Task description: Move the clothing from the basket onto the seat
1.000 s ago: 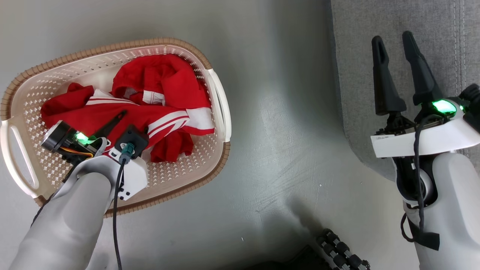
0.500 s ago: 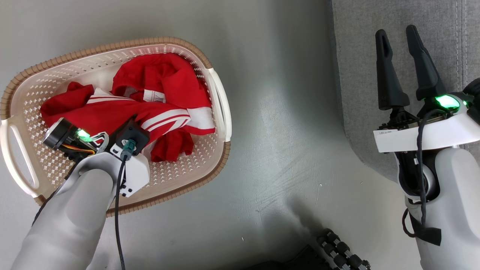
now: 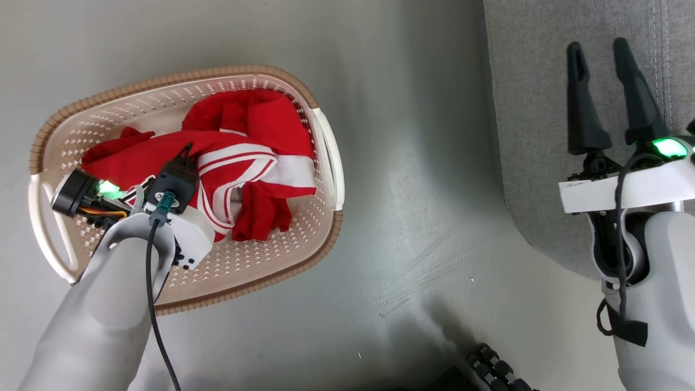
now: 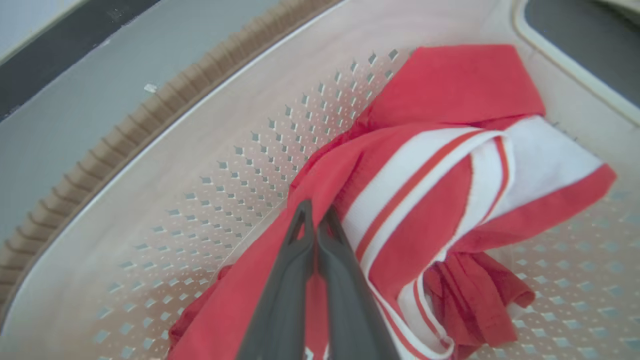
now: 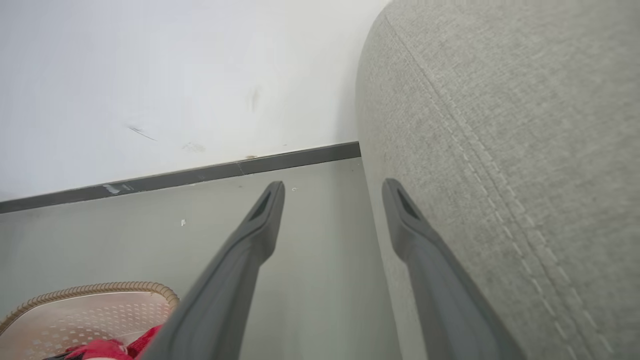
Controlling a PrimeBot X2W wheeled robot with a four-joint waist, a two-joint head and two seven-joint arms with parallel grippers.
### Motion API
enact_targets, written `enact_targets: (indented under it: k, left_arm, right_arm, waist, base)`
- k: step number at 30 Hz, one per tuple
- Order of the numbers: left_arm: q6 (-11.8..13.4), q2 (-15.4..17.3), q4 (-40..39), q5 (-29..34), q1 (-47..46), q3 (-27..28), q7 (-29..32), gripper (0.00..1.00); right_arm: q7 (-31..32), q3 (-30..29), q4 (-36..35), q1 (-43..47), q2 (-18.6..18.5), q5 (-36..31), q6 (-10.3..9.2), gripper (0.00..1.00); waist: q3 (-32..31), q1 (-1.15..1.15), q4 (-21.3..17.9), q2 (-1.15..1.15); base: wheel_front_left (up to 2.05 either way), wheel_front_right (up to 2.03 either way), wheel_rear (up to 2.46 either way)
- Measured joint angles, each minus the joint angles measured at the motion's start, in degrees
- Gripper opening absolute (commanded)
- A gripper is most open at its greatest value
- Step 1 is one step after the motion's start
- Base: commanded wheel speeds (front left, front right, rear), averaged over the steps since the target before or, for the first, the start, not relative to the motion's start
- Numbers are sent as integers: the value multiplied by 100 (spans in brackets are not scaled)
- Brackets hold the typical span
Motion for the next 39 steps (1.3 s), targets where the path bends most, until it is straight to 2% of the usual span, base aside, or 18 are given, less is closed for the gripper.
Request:
enact_targets:
  k: [17,26,39]
  left_arm:
    - [200,-267,-834,-532,656,392,-103,0]
    - [294,-332,-1783,-844,993,671,-104,0]
    - [281,-307,-2604,-1098,1543,871,-119,0]
  right_arm:
    - [0,-219,245,119,-4,-190,0,100]
    - [0,-40,385,128,-99,-270,0,100]
    - [0,393,590,361,-268,-358,-1,100]
  waist:
    - [-632,0,279,0]
    - [-1097,0,461,0]
    - [-1887,0,695,0]
  base:
    - [0,0,0]
    - [0,0,0]
    - [0,0,0]
